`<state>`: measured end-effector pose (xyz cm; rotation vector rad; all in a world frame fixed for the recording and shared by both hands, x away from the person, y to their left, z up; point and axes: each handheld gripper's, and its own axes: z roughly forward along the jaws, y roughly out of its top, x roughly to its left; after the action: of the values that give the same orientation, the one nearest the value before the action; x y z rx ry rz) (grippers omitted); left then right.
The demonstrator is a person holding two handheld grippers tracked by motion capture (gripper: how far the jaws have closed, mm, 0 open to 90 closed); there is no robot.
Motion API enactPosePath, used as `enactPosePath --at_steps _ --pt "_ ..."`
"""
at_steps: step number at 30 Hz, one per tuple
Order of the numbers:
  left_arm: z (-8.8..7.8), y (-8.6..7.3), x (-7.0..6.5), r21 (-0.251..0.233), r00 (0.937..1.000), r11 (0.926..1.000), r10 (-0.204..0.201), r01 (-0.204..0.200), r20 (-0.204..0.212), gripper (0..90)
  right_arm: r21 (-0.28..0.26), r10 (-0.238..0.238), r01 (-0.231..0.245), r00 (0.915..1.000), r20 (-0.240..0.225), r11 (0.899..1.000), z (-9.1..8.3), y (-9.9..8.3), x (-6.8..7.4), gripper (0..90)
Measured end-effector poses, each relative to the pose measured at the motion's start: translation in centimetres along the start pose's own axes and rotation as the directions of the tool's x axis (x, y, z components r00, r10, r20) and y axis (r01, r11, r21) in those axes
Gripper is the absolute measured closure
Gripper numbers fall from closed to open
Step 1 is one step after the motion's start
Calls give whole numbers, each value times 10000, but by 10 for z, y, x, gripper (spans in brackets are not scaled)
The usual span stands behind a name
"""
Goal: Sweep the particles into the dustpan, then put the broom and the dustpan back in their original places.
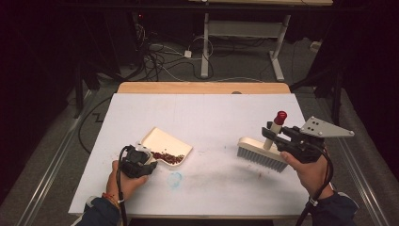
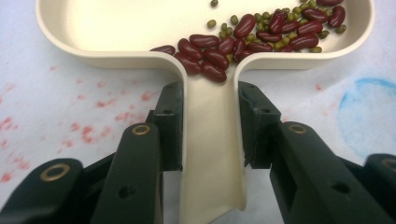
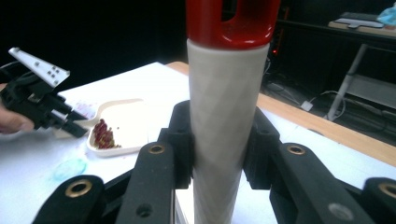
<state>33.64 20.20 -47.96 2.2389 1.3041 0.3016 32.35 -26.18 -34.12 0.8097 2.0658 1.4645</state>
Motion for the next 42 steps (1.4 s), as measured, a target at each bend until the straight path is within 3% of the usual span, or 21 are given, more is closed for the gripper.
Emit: enactPosePath --at_steps 9,14,18,22,25,29,33,39,42 --pt "-8 -14 17 -121 9984 9985 -538 535 -190 639 482 119 -83 9971 -751 9988 -9 -10 1 692" --pt "-10 -17 19 -213 9968 9972 -725 718 -347 639 779 99 -8 9932 -1160 9970 -18 -15 3 693" --pt "-9 -16 19 -190 9955 9965 -816 808 -471 639 991 -2 114 9937 -1120 9950 -22 -20 6 693" --pt "-8 -15 19 -287 9912 9929 -1174 1158 -616 639 1191 -12 163 9921 -1258 9927 -27 -22 5 693" --pt "-4 -11 15 -445 9843 9874 -1553 1520 -839 637 1346 -82 271 9902 -1395 9905 -27 -24 3 692" --pt "0 -6 9 -496 9829 9858 -1644 1607 -835 572 1587 81 155 9891 -1470 9872 -21 -29 -1 692" --pt "0 -6 3 -487 9873 9867 -1563 1548 -285 516 1643 313 -62 9881 -1508 9864 -13 -28 -7 691" --pt "0 -3 -3 -419 9918 9913 -1260 1251 -190 425 1945 571 -308 9897 -1311 9804 20 -19 -24 684" --pt "-1 -4 -1 -537 9926 9913 -1211 1205 -88 424 2182 729 -502 9926 -973 9746 38 -16 -34 671"
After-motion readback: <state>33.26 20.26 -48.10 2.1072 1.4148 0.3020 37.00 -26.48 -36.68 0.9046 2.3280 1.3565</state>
